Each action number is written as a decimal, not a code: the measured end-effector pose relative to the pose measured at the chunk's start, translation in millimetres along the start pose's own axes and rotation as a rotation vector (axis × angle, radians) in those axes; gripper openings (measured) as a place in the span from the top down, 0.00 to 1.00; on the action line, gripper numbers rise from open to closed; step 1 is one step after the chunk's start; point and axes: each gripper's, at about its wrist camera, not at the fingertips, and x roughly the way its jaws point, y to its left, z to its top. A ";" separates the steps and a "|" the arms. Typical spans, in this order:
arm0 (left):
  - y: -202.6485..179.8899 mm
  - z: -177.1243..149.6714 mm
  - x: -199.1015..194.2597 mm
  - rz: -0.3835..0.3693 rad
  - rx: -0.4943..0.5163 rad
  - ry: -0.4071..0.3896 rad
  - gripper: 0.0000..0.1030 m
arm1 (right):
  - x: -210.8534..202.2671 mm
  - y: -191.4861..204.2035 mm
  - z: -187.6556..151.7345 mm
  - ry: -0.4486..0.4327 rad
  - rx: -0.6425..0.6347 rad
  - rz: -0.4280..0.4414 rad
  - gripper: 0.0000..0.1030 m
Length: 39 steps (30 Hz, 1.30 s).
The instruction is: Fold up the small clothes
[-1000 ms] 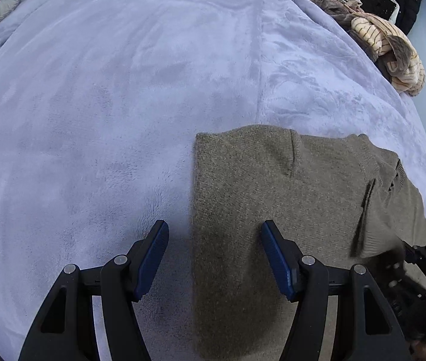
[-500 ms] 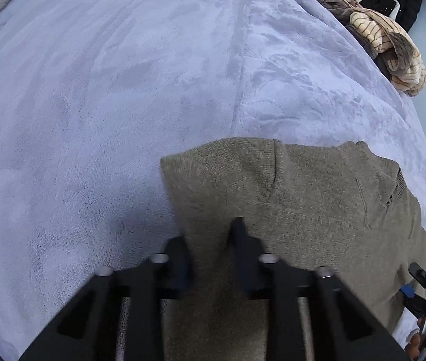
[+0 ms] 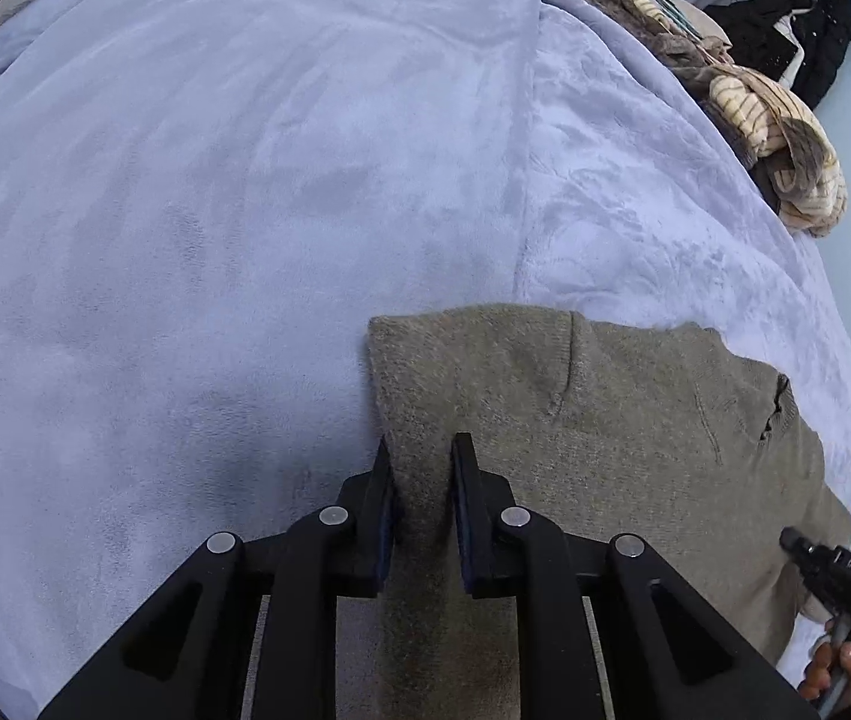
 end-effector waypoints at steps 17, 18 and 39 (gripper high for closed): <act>15.9 -65.2 -20.3 -0.141 -0.020 0.131 0.37 | 37.8 65.1 -92.6 0.206 0.053 0.271 0.45; 15.2 -65.9 -19.8 -0.126 -0.017 0.120 0.51 | 46.9 71.5 -91.4 0.206 0.061 0.274 0.45; 16.6 -54.0 -70.4 -0.039 0.106 -0.017 0.88 | -4.4 17.7 -59.7 0.028 0.107 0.095 0.60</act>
